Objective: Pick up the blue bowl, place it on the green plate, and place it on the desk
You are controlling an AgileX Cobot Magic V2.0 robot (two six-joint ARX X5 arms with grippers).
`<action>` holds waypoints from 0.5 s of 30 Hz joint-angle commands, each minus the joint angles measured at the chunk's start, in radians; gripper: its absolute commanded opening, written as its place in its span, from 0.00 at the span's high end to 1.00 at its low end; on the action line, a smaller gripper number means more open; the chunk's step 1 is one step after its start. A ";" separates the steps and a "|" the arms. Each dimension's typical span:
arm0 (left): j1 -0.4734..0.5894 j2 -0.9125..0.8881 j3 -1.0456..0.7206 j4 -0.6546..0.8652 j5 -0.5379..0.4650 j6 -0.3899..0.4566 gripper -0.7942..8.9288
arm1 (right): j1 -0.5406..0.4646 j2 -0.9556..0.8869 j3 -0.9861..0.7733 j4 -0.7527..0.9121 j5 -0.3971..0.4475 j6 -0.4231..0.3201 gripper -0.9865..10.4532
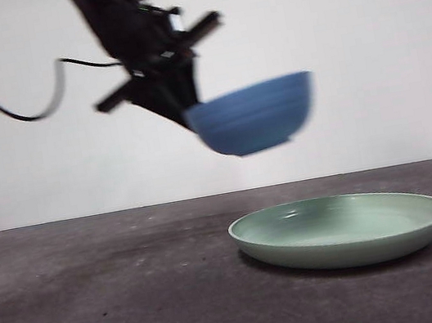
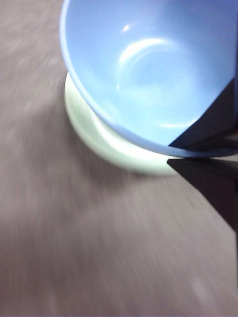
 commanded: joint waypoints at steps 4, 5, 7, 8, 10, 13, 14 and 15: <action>-0.095 0.172 0.155 -0.022 -0.018 0.035 0.90 | 0.002 -0.005 0.019 -0.058 -0.001 0.002 0.41; -0.105 0.193 0.170 -0.024 -0.020 0.037 0.90 | 0.002 -0.005 0.019 -0.067 0.000 0.002 0.41; -0.126 0.245 0.207 -0.036 -0.027 0.038 0.90 | 0.002 -0.005 0.019 -0.079 0.000 0.001 0.41; -0.132 0.269 0.219 -0.037 -0.034 0.037 0.90 | 0.002 -0.005 0.019 -0.076 -0.001 0.001 0.41; -0.138 0.298 0.221 -0.037 -0.039 0.037 0.90 | 0.002 -0.005 0.019 -0.076 -0.001 0.001 0.41; -0.139 0.313 0.221 -0.037 -0.056 0.037 0.90 | 0.002 -0.005 0.019 -0.071 0.000 0.000 0.41; -0.140 0.313 0.221 -0.037 -0.066 0.037 0.90 | 0.002 -0.005 0.019 -0.068 0.000 0.000 0.41; -0.140 0.313 0.221 -0.038 -0.066 0.037 0.90 | 0.002 -0.005 0.019 -0.067 0.000 0.000 0.41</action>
